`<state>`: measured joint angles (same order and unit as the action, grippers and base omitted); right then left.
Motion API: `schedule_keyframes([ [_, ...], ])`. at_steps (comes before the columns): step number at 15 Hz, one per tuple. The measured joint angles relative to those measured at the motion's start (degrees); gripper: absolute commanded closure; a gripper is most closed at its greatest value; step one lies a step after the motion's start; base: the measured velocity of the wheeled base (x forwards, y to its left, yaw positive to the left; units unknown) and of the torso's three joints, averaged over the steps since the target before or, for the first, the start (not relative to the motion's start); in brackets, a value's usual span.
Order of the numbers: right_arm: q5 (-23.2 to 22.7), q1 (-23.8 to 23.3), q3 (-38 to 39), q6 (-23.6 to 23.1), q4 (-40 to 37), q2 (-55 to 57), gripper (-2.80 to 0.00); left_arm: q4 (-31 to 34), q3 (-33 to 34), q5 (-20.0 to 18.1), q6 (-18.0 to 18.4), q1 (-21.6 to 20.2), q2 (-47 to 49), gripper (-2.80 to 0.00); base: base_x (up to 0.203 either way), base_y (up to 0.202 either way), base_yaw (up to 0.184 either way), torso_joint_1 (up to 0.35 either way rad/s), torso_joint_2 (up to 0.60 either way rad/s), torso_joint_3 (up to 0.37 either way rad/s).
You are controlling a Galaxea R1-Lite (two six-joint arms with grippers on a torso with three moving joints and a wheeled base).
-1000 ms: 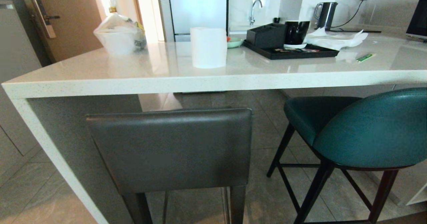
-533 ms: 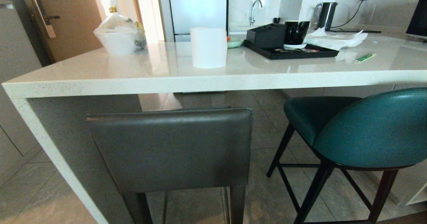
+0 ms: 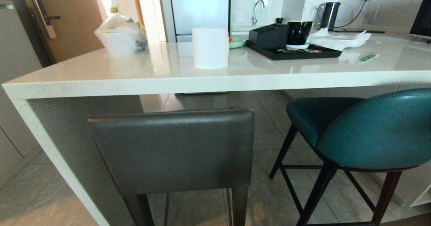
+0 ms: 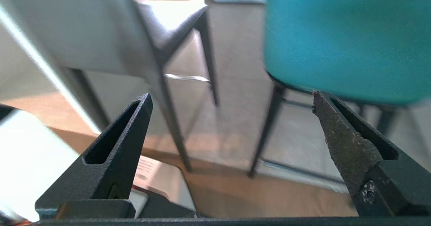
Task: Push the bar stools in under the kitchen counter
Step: Pull the gray chair out from under the dining table
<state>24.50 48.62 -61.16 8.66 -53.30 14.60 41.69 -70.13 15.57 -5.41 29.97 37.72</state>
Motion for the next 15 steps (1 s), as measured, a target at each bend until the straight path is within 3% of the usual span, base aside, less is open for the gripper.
schedule_keyframes([
  [1,0.78,1.43,-1.15,0.16,0.26,0.96,-2.8,-0.58,-1.03,-1.22,-1.16,1.77,0.07,-2.8,0.0,0.0,0.0,0.0,0.0,0.0],
  [3,2.55,2.89,-7.02,0.21,-0.79,4.57,-2.8,-0.96,-7.88,1.96,-1.72,4.16,2.2,-2.8,0.0,0.0,0.0,0.0,0.0,0.0],
  [5,4.56,2.19,-13.93,0.32,-3.83,9.8,-2.8,-1.03,-17.3,7.81,-1.37,5.4,7.23,-2.8,0.0,0.0,0.0,0.0,0.0,0.0],
  [6,5.26,-0.31,-15.94,0.93,-4.65,12.33,-2.8,-0.92,-20.82,12.04,-0.98,4.82,9.98,-2.8,0.0,0.0,0.0,0.0,0.0,0.0],
  [8,5.57,-10.6,-18.22,4.46,-5.17,17.67,-2.8,-0.86,-23.67,20.51,-0.82,-1.86,14.7,-2.8,0.0,0.0,0.0,0.0,0.0,0.0],
  [11,5.57,-27.07,-21.69,16.56,-2.18,27.32,-2.8,-7.0,-23.6,27.88,-1.04,-18.82,20.03,-2.8,0.0,0.0,0.0,0.0,0.0,0.0],
  [12,5.56,-29.82,-22.43,21.46,-0.38,29.67,-2.8,-10.76,-22.57,27.9,-1.79,-23.23,21.22,-2.8,0.0,0.0,0.0,0.0,0.0,0.0],
  [13,5.47,-30.95,-22.33,24.76,2.15,31.07,-2.8,-14.28,-20.86,25.54,-2.49,-25.98,21.67,-2.8,0.0,0.0,0.0,0.0,0.0,0.0],
  [15,5.17,-31.34,-17.94,26.83,11.77,32.34,-2.8,-18.85,-16.24,14.02,-4.36,-28.07,20.97,-2.8,0.0,0.0,0.0,0.0,0.0,0.0],
])
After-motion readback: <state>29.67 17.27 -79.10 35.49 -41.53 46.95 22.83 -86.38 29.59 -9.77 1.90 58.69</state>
